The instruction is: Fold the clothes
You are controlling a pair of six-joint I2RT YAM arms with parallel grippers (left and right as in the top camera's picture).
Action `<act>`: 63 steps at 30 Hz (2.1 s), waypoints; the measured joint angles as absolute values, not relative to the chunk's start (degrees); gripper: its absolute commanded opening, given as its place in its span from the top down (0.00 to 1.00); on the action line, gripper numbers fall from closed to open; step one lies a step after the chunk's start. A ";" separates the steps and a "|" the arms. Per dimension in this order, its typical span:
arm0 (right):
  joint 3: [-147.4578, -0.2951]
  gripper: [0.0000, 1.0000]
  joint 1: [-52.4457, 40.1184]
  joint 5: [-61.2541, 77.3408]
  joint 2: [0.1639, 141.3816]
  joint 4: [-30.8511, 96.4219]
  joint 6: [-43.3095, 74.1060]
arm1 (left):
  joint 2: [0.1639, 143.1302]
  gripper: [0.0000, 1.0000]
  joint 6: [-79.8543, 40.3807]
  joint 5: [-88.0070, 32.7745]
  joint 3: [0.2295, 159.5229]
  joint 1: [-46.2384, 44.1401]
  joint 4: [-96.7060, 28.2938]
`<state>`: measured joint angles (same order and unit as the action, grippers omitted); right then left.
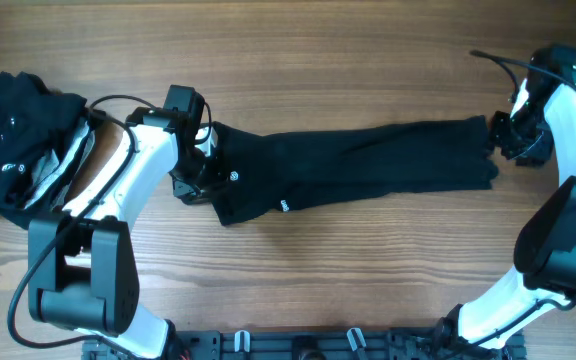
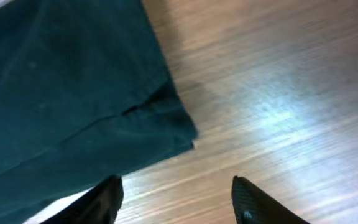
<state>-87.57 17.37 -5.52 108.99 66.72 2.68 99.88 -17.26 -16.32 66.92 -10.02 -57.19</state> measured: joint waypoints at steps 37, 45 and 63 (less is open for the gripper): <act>-90.67 0.96 13.45 7.60 116.62 61.36 -4.08 | 97.91 0.36 -17.26 -15.68 71.44 -4.64 -51.90; -91.02 0.95 -8.36 7.46 114.43 64.05 2.70 | 97.91 0.35 -17.26 -15.68 71.44 -4.64 -51.79; -91.02 0.46 -25.30 8.93 114.30 65.41 4.75 | 97.91 0.17 -17.26 -15.66 71.44 -4.64 -52.53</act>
